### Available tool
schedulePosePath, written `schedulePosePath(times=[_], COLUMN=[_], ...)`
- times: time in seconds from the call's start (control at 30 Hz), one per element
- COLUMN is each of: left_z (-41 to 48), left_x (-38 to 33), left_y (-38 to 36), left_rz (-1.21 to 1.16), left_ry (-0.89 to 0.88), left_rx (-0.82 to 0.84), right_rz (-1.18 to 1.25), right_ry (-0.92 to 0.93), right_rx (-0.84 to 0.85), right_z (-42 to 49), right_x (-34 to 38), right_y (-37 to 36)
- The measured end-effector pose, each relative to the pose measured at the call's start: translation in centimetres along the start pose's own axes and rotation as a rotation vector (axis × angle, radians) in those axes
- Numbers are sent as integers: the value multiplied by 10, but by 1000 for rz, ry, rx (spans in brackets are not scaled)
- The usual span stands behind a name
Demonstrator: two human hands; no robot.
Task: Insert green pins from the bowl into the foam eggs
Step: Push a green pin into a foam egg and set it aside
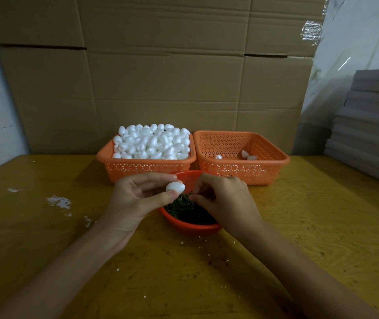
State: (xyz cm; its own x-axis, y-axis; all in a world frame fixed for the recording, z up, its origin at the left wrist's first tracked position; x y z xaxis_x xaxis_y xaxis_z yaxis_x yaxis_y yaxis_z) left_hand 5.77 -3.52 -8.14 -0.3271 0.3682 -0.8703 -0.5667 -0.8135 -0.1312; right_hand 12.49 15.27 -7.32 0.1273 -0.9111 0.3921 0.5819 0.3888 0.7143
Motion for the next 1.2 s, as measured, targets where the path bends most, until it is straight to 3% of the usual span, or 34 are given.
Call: schedulePosePath(times=[0.2,0.6,1.2], left_z=[1,1,5], left_x=[4,3,4], left_y=[4,3,8], left_rz=[62,-43,-223], left_ry=[3,34,55], left_rx=[-29,-88,-78], right_rz=[-6,60,444], right_ry=[-1,8,-150], right_rx=[-1,-28,-27], right_z=[0,1,4], right_x=[1,0,-5], right_y=[1,1,7])
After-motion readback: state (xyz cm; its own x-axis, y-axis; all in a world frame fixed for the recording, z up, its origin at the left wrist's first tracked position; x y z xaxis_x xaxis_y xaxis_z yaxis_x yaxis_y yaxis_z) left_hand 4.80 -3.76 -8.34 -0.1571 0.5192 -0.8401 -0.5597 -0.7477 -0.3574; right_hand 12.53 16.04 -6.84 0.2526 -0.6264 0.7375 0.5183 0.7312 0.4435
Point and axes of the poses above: each hand's wrist, its own z-axis towards the middle knuckle, its own y-axis out of the back of the hand, x = y × z, the point moved 4 cm from there along z, towards the middle knuckle, and after that the axes turned 6 degrees about -y, right-handed, at the moved point
